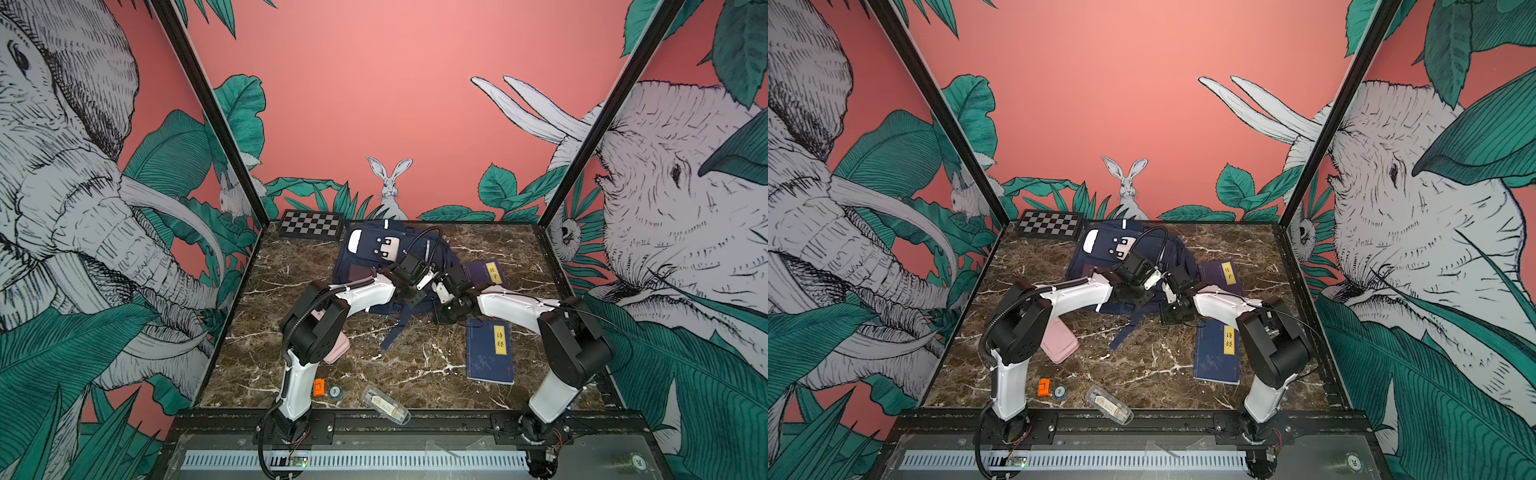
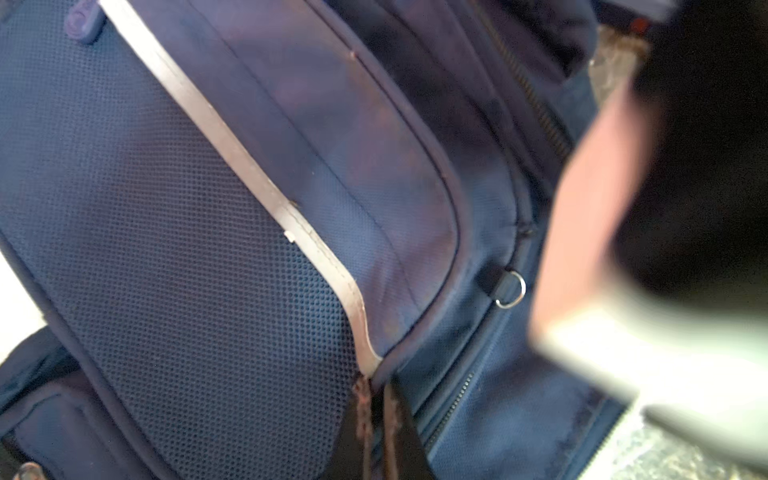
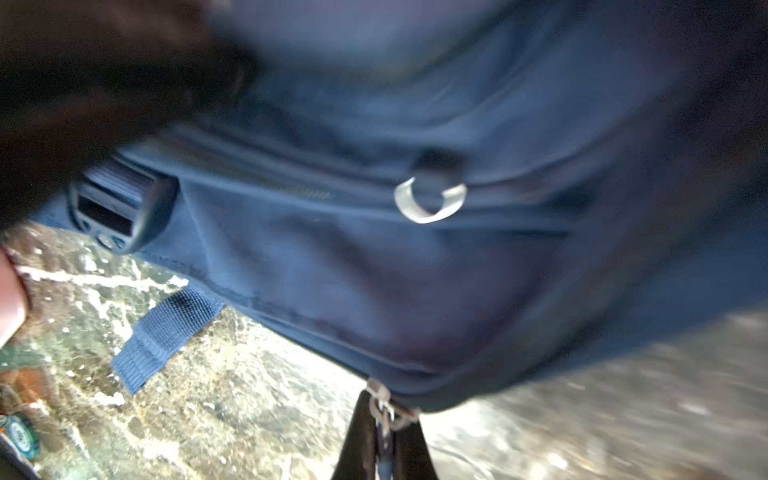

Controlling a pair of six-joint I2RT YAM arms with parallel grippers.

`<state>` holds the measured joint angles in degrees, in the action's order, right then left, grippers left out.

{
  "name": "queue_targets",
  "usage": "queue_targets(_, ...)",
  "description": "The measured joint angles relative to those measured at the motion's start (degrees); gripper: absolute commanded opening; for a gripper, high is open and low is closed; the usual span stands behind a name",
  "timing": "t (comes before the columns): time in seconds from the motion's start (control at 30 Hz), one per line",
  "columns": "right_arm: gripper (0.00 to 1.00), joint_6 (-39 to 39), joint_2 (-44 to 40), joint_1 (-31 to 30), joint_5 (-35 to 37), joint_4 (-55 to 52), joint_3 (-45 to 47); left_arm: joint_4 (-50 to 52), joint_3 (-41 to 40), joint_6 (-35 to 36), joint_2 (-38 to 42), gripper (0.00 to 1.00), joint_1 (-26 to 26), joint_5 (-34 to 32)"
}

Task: Pack books, pencil case, and school supplies into a backpack
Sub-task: Unzip the student bag at the top-center of the table.

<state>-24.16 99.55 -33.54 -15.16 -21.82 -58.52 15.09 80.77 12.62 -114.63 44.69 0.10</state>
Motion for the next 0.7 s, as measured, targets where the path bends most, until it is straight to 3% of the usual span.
queue_targets(0.3, 0.01, -6.36, 4.70, -3.80, -1.46, 3.78, -2.49, -1.18, -0.33, -2.67, 1.84, 0.00, -1.88, 4.59)
queue_targets(0.53, 0.02, -14.60, 6.43, -4.52, -8.31, 18.84, 1.14, -3.76, -1.60, -6.73, 4.96, 0.00, -5.38, 11.08)
queue_targets(0.7, 0.02, -20.52, 9.64, -5.51, -11.63, 28.02, 1.05, -3.87, -2.08, -7.52, 5.07, 0.00, -7.23, 11.93)
